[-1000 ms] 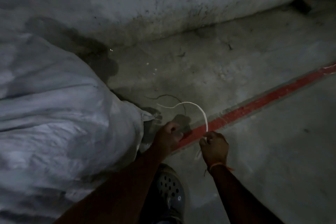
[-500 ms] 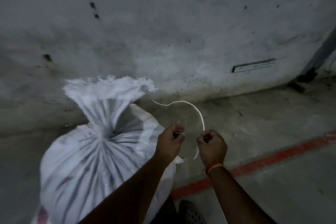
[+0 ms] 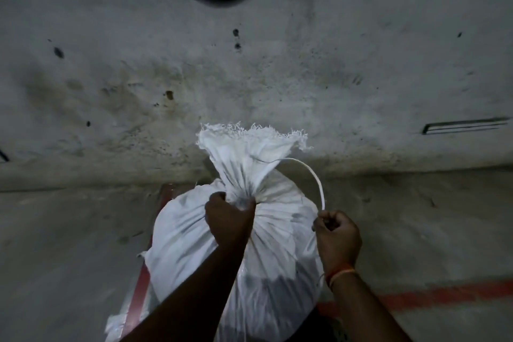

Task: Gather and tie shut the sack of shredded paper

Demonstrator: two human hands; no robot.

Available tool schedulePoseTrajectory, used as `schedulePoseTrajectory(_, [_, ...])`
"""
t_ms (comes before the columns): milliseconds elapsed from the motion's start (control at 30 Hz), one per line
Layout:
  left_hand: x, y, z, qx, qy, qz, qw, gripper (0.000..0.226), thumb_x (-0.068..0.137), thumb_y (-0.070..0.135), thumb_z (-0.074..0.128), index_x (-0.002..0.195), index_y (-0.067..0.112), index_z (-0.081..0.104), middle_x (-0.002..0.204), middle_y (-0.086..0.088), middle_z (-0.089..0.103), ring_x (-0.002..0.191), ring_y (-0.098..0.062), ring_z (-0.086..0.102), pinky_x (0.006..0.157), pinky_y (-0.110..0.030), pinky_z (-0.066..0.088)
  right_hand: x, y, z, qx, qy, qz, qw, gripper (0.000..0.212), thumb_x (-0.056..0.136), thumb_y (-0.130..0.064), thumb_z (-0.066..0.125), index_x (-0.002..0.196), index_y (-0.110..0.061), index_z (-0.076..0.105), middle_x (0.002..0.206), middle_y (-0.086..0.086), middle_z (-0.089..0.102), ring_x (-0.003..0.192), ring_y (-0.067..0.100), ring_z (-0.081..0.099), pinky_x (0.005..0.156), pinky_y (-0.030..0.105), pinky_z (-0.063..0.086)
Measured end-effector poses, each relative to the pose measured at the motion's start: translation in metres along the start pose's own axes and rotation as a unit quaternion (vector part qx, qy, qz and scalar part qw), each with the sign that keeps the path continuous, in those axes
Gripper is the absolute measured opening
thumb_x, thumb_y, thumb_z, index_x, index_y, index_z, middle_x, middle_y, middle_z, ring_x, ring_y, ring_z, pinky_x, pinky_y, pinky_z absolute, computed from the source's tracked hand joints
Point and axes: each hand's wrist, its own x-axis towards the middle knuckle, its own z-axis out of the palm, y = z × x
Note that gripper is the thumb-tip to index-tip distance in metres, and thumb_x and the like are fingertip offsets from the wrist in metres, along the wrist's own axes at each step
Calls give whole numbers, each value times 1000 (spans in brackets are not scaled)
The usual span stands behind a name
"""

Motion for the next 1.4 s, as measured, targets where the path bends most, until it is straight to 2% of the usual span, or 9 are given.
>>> schedulePoseTrajectory(100, [8,9,16,6,-22,-32,999,98,55,44,91,130,-1,47,120,-22,63,117,-41,58,101,-44,48,10,9,7,11,-14,12,1000,15,72,-4,75,75,-18,70,73,5,74,75,26,72,82,47,60])
schedulePoseTrajectory(200, [13,14,35,25,-47,-42,998,108,52,42,90,137,3,37,122,-20,62,120,-42,55,100,-46,50,20,11,12,16,-23,8,1000,12,72,-9,72,78,-19,71,72,5,75,74,25,73,81,47,60])
schedulePoseTrajectory(433, [37,9,46,107,-88,-93,986,70,72,47,82,123,10,53,120,-15,67,119,-37,60,99,-47,50,17,2,18,16,-40,-31,999,9,69,-18,68,77,-21,70,68,3,73,70,24,72,76,46,60])
schedulePoseTrajectory(633, [69,8,30,-157,-67,-149,974,62,78,46,81,118,1,68,120,-13,70,117,-31,63,90,-31,46,18,-2,20,9,8,-23,1000,13,76,-6,71,80,-18,70,74,5,73,72,21,70,74,36,59])
schedulePoseTrajectory(700, [71,5,25,-254,-91,-157,950,43,83,36,82,106,3,69,110,-5,69,111,-24,63,86,-25,46,16,-2,21,-1,37,-27,999,10,76,-5,72,80,-13,69,74,4,71,69,17,67,72,30,55])
schedulePoseTrajectory(867, [81,-10,23,-394,-188,-180,881,68,48,51,97,99,11,76,108,-15,77,108,-36,71,100,-56,54,19,0,29,-49,60,-20,997,5,76,-6,72,78,-9,68,72,5,66,69,20,61,72,24,45])
schedulePoseTrajectory(1000, [81,4,2,-423,-265,-154,853,16,89,17,75,105,12,73,100,-5,80,99,-22,75,74,-32,63,30,2,48,-68,55,-4,996,6,75,-5,71,78,-8,68,73,6,65,73,25,61,73,25,42])
schedulePoseTrajectory(1167, [86,3,-10,-454,-311,-136,823,17,99,14,59,113,12,69,101,-1,79,89,-12,76,68,-25,61,60,1,74,-122,121,60,983,25,77,-16,59,86,3,72,90,26,73,90,41,69,79,39,52])
schedulePoseTrajectory(1400, [96,-3,-7,-408,-358,-121,831,23,100,19,56,97,15,78,96,-4,80,87,-15,76,70,-29,63,68,-23,111,-204,-13,-39,978,22,82,-15,64,95,1,74,99,21,74,99,35,68,82,33,46])
